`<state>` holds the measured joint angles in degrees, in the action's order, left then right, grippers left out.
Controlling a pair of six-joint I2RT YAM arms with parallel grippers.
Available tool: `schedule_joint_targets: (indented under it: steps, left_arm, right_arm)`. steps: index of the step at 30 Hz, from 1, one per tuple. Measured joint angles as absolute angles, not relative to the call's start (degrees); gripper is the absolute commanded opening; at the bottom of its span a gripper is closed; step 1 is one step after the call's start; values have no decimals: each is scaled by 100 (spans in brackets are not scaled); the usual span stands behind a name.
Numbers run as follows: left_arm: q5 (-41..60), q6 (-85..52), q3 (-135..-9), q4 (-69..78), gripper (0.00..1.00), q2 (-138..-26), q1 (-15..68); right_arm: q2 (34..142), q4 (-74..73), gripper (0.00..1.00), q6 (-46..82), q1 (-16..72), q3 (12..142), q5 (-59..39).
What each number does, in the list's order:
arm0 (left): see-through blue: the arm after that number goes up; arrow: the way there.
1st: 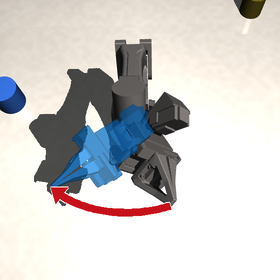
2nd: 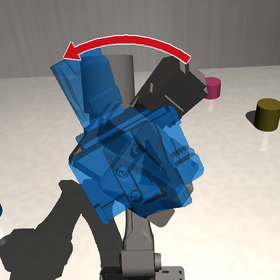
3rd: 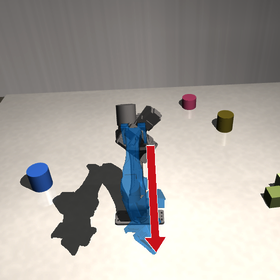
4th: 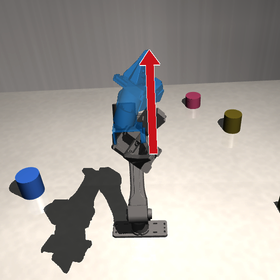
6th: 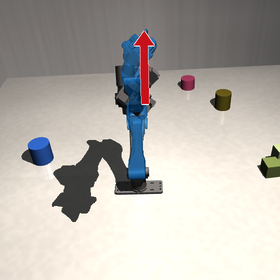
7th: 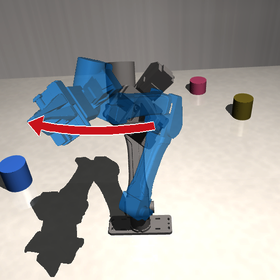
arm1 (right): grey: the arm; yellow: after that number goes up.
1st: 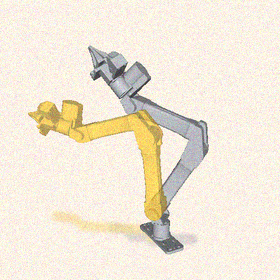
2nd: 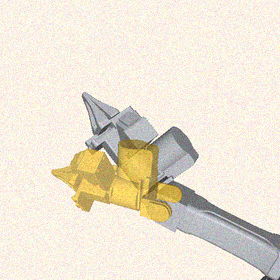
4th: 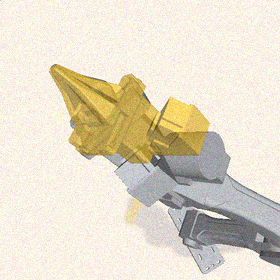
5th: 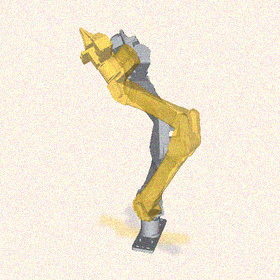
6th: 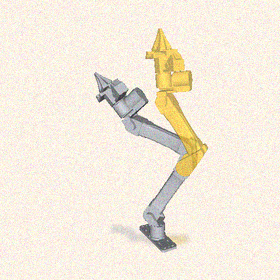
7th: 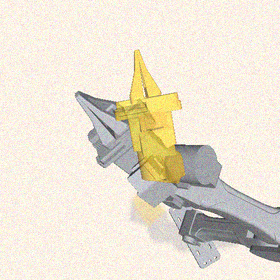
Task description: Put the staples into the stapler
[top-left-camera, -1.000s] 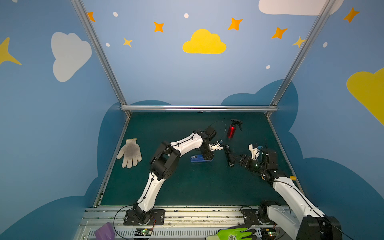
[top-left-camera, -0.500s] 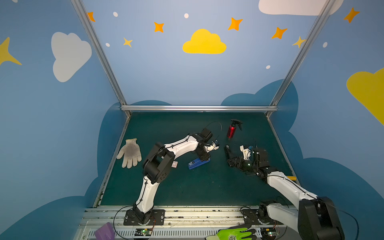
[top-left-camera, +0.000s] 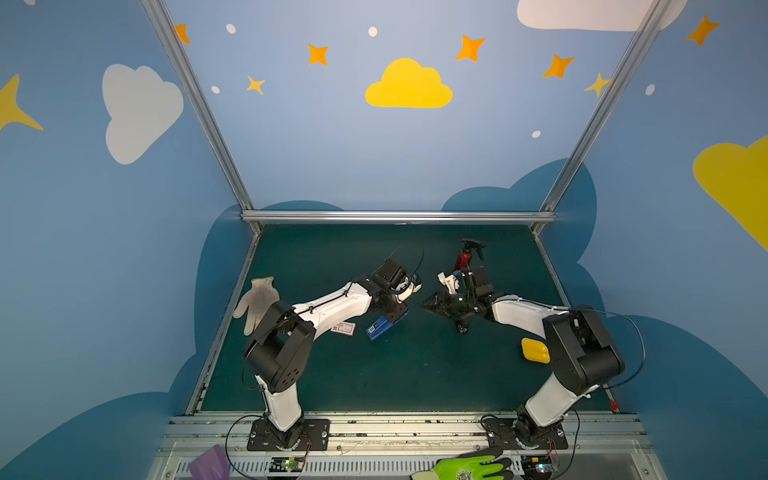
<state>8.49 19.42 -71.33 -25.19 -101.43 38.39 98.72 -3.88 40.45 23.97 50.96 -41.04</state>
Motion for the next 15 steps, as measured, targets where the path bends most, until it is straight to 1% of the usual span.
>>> schedule_joint_targets:
  steps: [3, 6, 15]
  left_arm:
    - [847, 1911, -7043, -2497, 4, -10047, 3811]
    - [849, 1896, -6995, -2460, 4, -9953, 3780]
    - [851, 1874, -6971, -2375, 4, -9808, 3721]
  right_arm:
    - [10344, -633, 30, 4237, 2495, 5341, -4305]
    - [10643, -941, 34, 4464, 2543, 5426, -4486]
    - [11034, -1728, 33, 5022, 2663, 5502, -4862]
